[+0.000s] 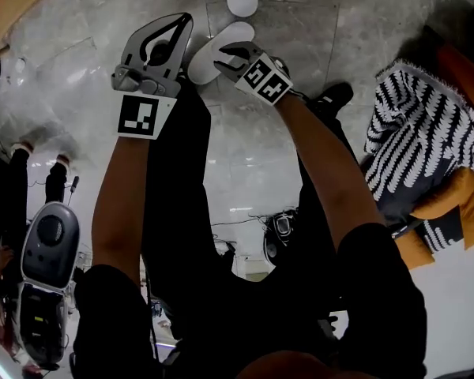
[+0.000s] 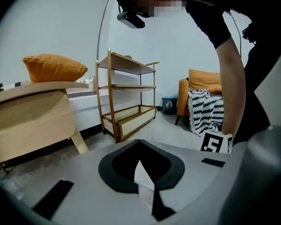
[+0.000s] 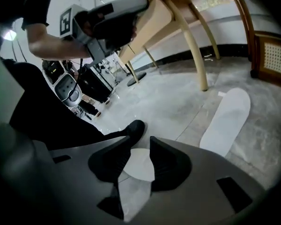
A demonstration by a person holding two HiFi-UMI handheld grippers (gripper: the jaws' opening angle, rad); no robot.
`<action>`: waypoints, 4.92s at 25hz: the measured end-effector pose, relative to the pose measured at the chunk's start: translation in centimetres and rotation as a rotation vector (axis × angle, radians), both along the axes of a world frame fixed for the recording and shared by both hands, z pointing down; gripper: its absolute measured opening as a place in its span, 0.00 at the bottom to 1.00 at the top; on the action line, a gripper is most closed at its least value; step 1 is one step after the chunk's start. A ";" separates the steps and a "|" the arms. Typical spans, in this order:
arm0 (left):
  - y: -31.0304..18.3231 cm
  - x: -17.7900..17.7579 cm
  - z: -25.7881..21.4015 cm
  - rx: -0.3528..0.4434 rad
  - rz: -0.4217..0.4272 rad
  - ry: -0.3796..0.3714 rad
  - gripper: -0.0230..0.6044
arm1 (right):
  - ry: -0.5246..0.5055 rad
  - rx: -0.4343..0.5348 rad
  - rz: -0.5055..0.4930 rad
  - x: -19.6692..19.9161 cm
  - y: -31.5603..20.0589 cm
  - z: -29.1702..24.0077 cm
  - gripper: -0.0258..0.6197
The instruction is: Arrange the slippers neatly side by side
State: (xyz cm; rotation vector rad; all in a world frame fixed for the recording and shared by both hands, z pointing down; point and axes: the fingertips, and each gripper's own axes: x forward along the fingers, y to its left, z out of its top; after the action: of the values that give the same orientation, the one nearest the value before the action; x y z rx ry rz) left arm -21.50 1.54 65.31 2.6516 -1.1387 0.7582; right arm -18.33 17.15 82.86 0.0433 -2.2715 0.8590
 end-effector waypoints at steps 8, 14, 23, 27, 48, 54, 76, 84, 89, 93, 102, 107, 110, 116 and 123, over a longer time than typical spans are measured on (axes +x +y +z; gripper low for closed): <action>2.6 -1.8 3.3 -0.047 0.032 -0.003 0.06 | 0.149 -0.143 -0.047 -1.1 5.9 8.0 0.29; 4.3 -2.1 3.8 -0.070 0.030 -0.009 0.06 | 0.218 -0.190 -0.119 -1.0 7.6 10.1 0.11; 0.9 -0.1 1.1 -0.078 -0.074 0.067 0.06 | 0.026 -0.293 0.283 3.2 0.6 1.4 0.10; -1.4 0.9 0.0 -0.077 -0.109 0.096 0.06 | -0.079 -0.315 0.706 7.6 -7.7 -3.7 0.10; -7.5 2.2 4.3 -0.103 -0.116 0.157 0.06 | -0.487 -0.533 2.202 20.1 -24.2 3.6 0.10; -7.6 1.1 5.9 -0.110 -0.093 0.155 0.06 | -0.429 -0.533 2.281 19.6 -23.8 7.6 0.10; -6.7 1.5 6.1 -0.150 -0.039 0.180 0.06 | -0.472 -0.691 2.144 15.9 -22.1 12.0 0.10; -6.8 2.4 5.2 -0.140 -0.021 0.170 0.06 | -0.512 -0.902 1.991 13.5 -22.1 11.7 0.30; -6.3 4.1 4.0 -0.149 -0.029 0.178 0.06 | -0.422 -0.897 1.949 15.2 -20.6 9.4 0.36; -5.5 5.6 2.1 -0.176 -0.069 0.204 0.06 | -0.397 -0.903 1.842 15.9 -18.7 4.9 0.33; -5.8 8.5 -11.1 -0.142 -0.152 0.288 0.06 | -0.298 -0.112 1.208 14.8 -22.5 -21.1 0.09; -5.2 9.8 -23.0 -0.126 -0.155 0.317 0.06 | -0.190 0.322 0.982 14.4 -22.3 -38.6 0.09; -6.4 10.0 -30.9 -0.054 -0.160 0.311 0.06 | -0.127 0.538 0.901 14.6 -23.6 -48.5 0.09; -6.0 9.7 -45.9 0.049 -0.194 0.351 0.06 | -0.179 0.745 0.912 18.0 -23.1 -66.3 0.09; -4.3 8.8 -60.4 0.287 -0.310 0.374 0.06 | -0.444 0.911 0.719 23.2 -20.5 -82.6 0.09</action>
State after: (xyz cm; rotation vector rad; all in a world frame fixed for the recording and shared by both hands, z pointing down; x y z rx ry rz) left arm -12.74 -2.74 4.89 2.5756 -1.5815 0.0425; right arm 4.90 -3.37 0.26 1.2346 -2.9264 0.0517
